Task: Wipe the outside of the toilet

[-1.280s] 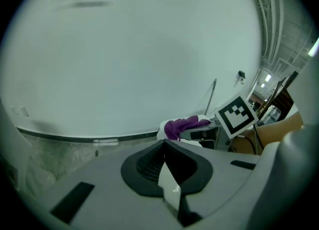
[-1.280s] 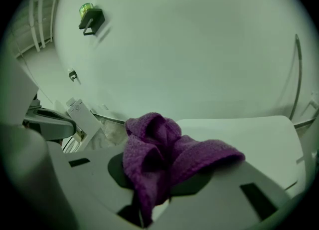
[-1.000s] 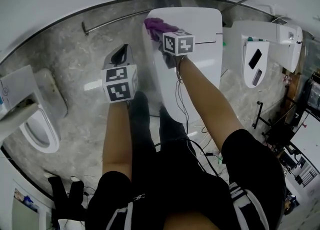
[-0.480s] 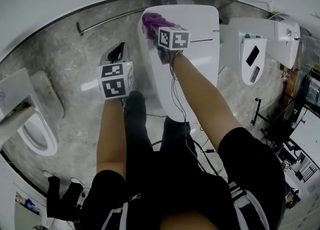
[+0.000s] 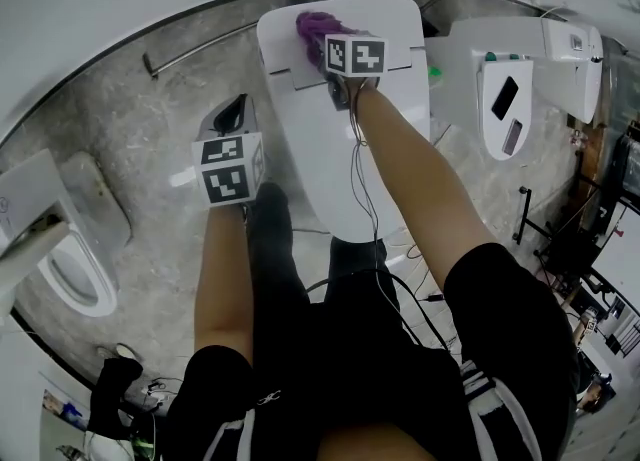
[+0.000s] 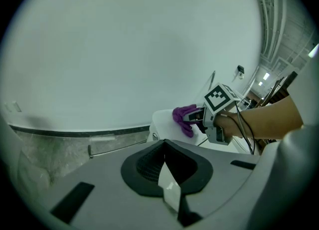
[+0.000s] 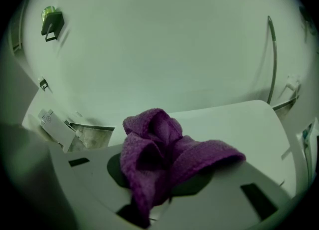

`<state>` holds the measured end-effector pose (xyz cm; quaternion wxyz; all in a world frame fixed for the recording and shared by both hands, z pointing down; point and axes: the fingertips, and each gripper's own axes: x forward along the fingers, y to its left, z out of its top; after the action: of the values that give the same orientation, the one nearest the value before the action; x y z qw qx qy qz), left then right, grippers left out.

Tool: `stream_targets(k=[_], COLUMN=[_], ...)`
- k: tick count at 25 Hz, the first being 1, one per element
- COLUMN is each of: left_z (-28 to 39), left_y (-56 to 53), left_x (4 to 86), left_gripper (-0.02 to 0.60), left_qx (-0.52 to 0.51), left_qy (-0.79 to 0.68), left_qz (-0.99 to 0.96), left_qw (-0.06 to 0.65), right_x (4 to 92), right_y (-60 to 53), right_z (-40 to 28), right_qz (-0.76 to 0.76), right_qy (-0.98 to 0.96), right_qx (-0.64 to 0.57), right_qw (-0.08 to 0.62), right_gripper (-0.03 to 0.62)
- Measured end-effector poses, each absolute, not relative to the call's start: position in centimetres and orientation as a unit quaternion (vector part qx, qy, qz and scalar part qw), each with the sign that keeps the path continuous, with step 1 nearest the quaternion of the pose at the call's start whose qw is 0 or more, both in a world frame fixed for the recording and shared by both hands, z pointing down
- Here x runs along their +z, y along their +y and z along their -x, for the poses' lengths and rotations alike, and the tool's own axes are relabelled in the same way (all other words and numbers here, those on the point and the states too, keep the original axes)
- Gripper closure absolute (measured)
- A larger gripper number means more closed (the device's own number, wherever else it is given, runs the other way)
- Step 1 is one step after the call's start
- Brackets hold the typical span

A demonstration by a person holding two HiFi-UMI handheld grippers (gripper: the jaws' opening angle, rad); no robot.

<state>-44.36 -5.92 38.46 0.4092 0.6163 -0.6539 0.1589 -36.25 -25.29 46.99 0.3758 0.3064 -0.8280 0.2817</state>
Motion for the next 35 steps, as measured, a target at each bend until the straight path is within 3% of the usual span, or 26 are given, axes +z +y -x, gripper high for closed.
stream_targets(k=[18,29,35], left_z=[32.4,21.7,16.9], left_y=[-12.3,-18.0,-21.5], left_x=[38.2,39.1,40.1], left_gripper=[0.575,0.575,0.575], left_qx=[0.181,0.193,0.199], left_qy=[-0.648,-0.646,-0.655], left_qz=[-0.618,-0.612,-0.601], left_qw=[0.406,0.413,0.413], right_x=[47.4,47.3,48.2], right_y=[-34.9,-41.2,-44.1], right_z=[22.7,14.4,11.3], right_qz=[-0.312,-0.234,-0.150], right_qy=[-0.822,-0.850,-0.890], right_qx=[0.276,0.174,0.125], right_qw=[0.389,0.439,0.411], right_gripper=[0.491,0.493,0.500])
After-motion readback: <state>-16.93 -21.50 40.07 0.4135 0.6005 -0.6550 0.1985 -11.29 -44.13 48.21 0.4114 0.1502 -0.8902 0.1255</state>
